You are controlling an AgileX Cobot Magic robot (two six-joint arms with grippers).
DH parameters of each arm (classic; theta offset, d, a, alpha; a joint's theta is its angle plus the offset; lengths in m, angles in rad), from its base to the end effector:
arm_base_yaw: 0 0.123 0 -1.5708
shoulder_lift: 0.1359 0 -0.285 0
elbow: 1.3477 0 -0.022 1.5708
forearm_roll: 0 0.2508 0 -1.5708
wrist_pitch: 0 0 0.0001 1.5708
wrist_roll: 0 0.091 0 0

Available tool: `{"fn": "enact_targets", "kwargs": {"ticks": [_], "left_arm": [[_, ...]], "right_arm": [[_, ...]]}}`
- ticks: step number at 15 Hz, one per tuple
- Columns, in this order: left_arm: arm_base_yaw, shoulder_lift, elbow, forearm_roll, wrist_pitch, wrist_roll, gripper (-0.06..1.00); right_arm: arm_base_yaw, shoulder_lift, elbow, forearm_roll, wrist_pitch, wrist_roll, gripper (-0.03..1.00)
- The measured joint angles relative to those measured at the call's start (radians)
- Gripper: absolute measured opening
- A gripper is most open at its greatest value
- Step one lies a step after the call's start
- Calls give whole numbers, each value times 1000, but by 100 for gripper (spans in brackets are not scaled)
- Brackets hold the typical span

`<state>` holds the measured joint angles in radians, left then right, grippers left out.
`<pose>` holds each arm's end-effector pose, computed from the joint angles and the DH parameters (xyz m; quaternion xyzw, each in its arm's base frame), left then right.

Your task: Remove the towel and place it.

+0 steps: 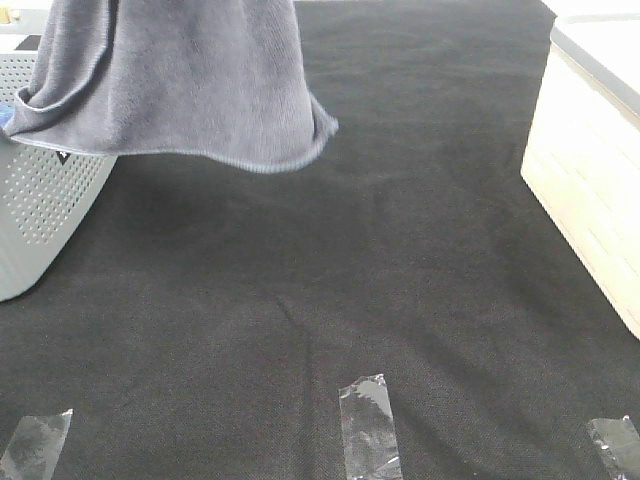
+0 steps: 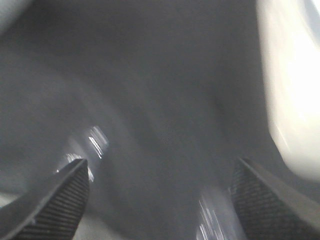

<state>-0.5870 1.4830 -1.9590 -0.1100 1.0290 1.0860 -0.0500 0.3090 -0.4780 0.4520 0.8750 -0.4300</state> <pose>0.2409 -0.1705 0.5196 0.6313 0.5691 0.0761 0.5214 0.0535 0.0279 0.2844 -0.1156 0.8599 0.1063 0.4858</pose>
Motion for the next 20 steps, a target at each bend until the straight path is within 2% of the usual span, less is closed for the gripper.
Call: {"fn": "enact_targets", "kwargs": {"ticks": [2, 4, 5, 7, 9, 11, 12, 14, 17, 20], "left_arm": [[-67, 0, 0, 39, -5, 1, 0], [-115, 0, 0, 44, -5, 3, 0], [-130, 0, 0, 45, -5, 3, 0], [-151, 0, 0, 48, -5, 3, 0], [-166, 0, 0, 55, -5, 3, 0], [-169, 0, 0, 61, -5, 3, 0], [-169, 0, 0, 63, -5, 3, 0], [-169, 0, 0, 62, -5, 3, 0], [-169, 2, 0, 66, -20, 3, 0], [-169, 26, 0, 119, -35, 3, 0]], "right_arm": [[0, 158, -3, 288, -132, -319, 77], [0, 325, -4, 614, -136, -724, 77], [0, 419, -4, 783, -96, -939, 77], [0, 599, -4, 1038, 3, -1255, 77], [0, 795, -18, 1190, 119, -1454, 77], [0, 992, -70, 1226, 266, -1560, 77], [13, 1072, -110, 1222, 303, -1586, 77], [107, 1184, -209, 1195, 308, -1600, 77], [278, 1226, -337, 1154, 308, -1556, 77], [342, 1227, -395, 1089, 332, -1507, 77]]}}
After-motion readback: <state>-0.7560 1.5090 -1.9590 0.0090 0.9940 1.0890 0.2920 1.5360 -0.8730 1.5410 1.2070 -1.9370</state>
